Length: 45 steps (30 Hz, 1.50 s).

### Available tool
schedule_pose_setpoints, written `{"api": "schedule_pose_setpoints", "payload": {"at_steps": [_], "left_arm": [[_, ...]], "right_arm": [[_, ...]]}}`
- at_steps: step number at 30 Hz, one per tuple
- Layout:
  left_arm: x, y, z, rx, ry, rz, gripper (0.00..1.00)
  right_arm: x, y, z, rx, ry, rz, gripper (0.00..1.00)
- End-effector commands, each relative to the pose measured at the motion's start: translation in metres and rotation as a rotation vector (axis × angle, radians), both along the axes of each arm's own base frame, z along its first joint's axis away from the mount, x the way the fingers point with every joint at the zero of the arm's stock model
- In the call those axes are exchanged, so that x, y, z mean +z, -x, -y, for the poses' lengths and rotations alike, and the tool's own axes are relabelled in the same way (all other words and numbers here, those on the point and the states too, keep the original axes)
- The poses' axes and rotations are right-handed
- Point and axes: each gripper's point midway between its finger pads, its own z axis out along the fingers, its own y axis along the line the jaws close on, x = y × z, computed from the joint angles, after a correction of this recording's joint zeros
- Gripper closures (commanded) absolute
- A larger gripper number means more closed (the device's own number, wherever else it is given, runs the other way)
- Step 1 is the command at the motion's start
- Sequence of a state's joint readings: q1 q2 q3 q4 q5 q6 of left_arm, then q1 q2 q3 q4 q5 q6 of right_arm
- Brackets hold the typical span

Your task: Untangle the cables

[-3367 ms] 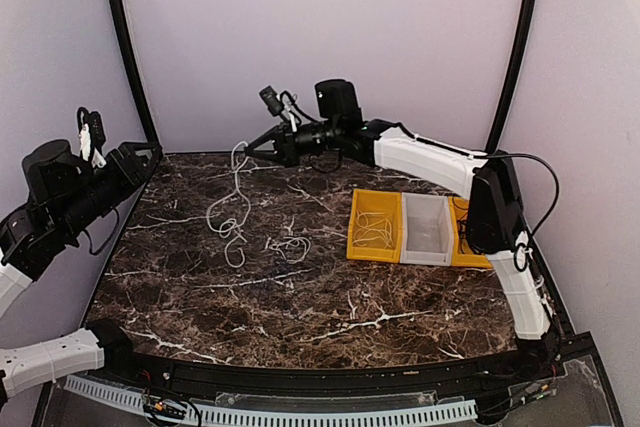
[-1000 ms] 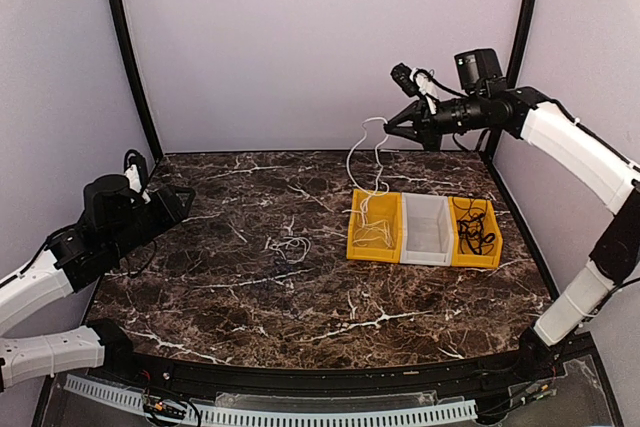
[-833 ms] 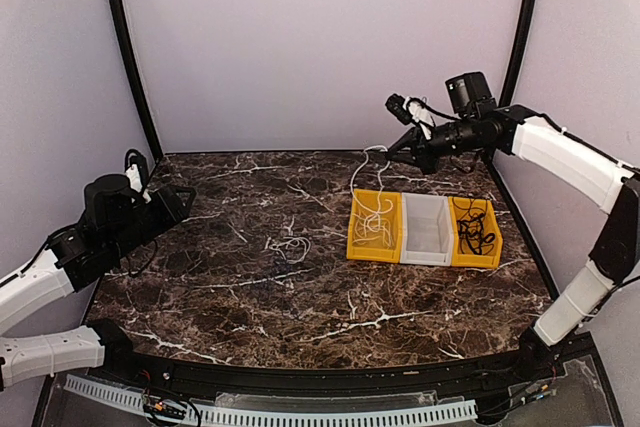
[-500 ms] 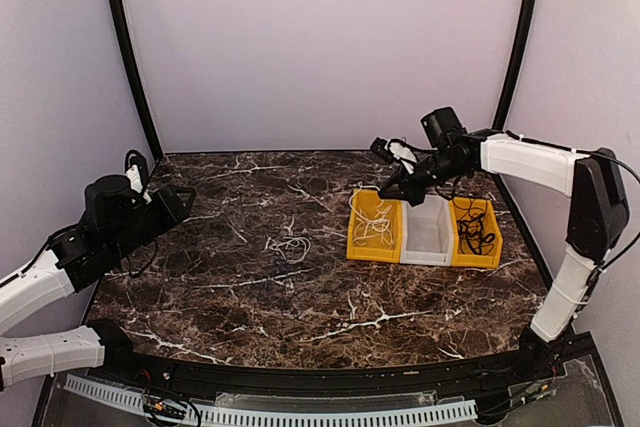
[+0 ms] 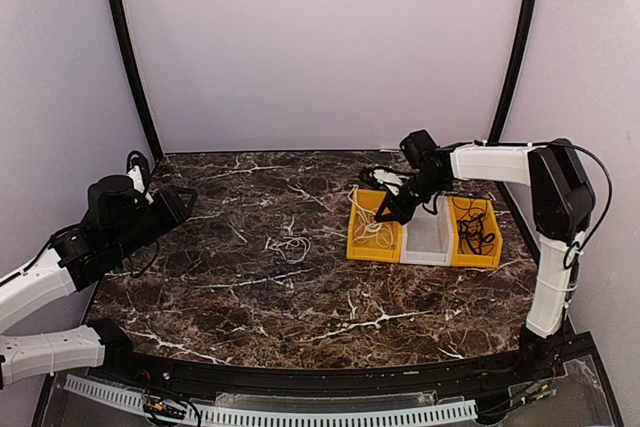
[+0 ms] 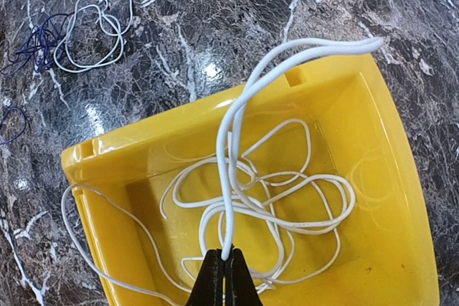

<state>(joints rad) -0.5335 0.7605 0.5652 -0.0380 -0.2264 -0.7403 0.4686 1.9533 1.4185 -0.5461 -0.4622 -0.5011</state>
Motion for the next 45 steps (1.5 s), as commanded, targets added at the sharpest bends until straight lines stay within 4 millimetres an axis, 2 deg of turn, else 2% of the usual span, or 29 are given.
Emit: {"api": "schedule_pose_setpoints", "payload": {"at_steps": [1,4,7,12,15,19,25,29,31,34,38,43,45], "left_arm": [[-0.005,-0.003,0.001,-0.005,-0.025,0.004,0.45],[-0.004,-0.004,0.004,-0.015,-0.028,0.002,0.45],[-0.002,-0.004,0.005,-0.023,-0.031,0.008,0.45],[-0.007,-0.001,0.004,-0.029,-0.035,0.008,0.45],[-0.012,0.001,0.003,-0.031,-0.041,0.003,0.45],[-0.011,0.001,0.001,-0.025,-0.046,0.018,0.45],[-0.006,0.002,0.002,-0.031,-0.019,0.042,0.45],[-0.003,0.006,0.000,-0.031,-0.031,0.036,0.45],[-0.006,0.009,-0.004,-0.021,-0.048,0.024,0.45],[-0.008,0.010,-0.009,-0.004,-0.047,0.033,0.44],[-0.005,0.009,-0.005,-0.011,-0.014,0.043,0.44],[-0.008,0.009,0.001,-0.034,0.002,0.012,0.44],[-0.009,0.011,0.000,-0.034,0.005,0.005,0.45]], "right_arm": [[0.001,0.002,-0.012,0.037,0.053,0.035,1.00],[0.003,0.013,-0.016,0.060,0.084,0.034,1.00],[0.015,0.023,-0.013,0.064,0.105,0.035,1.00],[0.044,0.030,0.008,0.023,0.149,0.084,1.00],[0.055,0.035,0.020,0.006,0.166,0.104,1.00],[0.056,0.044,0.030,0.001,0.185,0.095,1.00],[0.045,0.046,0.030,0.015,0.215,0.038,1.00],[0.041,0.067,0.037,0.053,0.243,-0.042,1.00],[0.043,0.073,0.046,0.056,0.259,-0.012,1.00],[0.051,0.068,0.044,0.040,0.232,0.048,1.00],[0.052,0.053,0.024,0.043,0.179,0.015,1.00],[0.030,0.023,0.000,0.051,0.161,-0.017,1.00],[0.012,0.014,-0.005,0.046,0.181,-0.051,1.00]]}}
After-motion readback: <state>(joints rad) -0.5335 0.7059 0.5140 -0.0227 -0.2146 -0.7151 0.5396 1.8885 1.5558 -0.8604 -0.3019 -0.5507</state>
